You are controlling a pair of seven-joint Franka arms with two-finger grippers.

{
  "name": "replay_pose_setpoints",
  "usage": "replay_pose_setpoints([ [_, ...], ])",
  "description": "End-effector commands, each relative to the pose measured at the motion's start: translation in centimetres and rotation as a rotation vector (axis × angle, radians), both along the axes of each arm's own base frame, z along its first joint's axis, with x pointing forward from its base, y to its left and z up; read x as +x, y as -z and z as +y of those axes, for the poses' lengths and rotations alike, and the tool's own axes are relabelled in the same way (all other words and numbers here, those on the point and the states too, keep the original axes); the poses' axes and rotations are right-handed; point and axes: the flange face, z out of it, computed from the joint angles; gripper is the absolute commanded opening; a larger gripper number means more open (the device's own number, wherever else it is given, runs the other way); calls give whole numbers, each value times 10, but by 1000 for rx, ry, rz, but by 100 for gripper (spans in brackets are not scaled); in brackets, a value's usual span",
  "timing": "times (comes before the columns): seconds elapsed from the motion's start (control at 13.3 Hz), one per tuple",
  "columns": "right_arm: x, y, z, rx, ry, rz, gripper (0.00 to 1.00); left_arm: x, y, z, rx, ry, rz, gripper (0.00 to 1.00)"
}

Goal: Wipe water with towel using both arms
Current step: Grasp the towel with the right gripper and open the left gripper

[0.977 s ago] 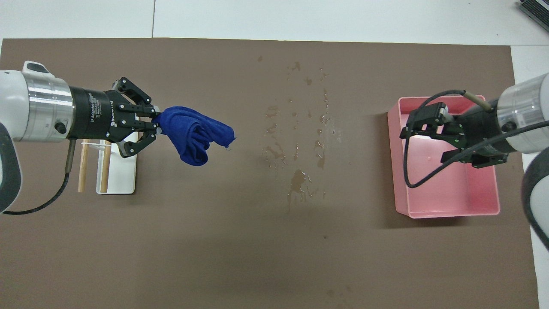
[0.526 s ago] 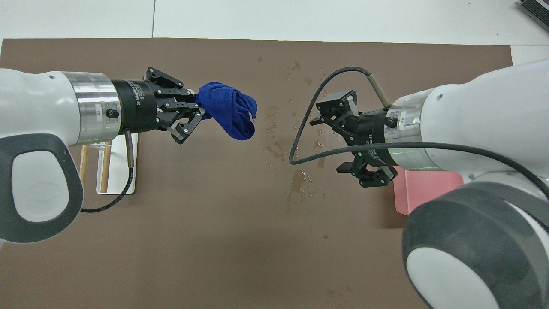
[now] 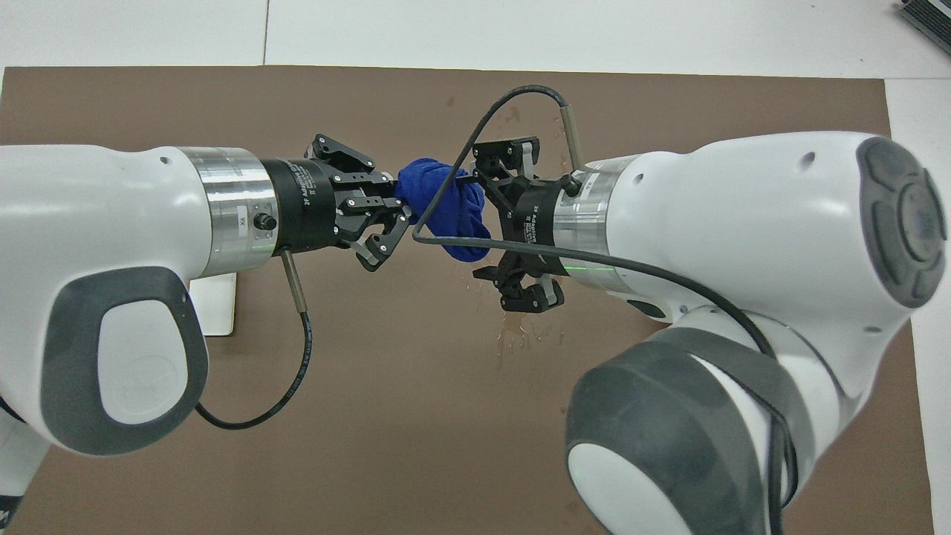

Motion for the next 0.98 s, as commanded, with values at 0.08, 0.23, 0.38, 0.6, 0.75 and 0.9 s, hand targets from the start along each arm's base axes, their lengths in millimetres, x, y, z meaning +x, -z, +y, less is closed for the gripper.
replay_pose_setpoints([
  [0.08,9,-1,9,55,53,3,97,-25,-11,-9,-5,14,6,0],
  [0.23,9,7,18,54,47,1,95,-33,-17,-8,9,46,16,0],
  [0.38,6,11,22,39,31,-4,88,-38,-24,-9,12,61,1,0],
  [0.6,6,13,21,-4,19,-28,42,-37,-26,-6,11,57,-1,0],
  [0.75,7,15,19,-24,18,-32,0,-38,-29,-5,13,56,-8,0],
  [0.9,8,16,17,-58,12,-42,0,-37,-30,-2,13,51,-11,0],
])
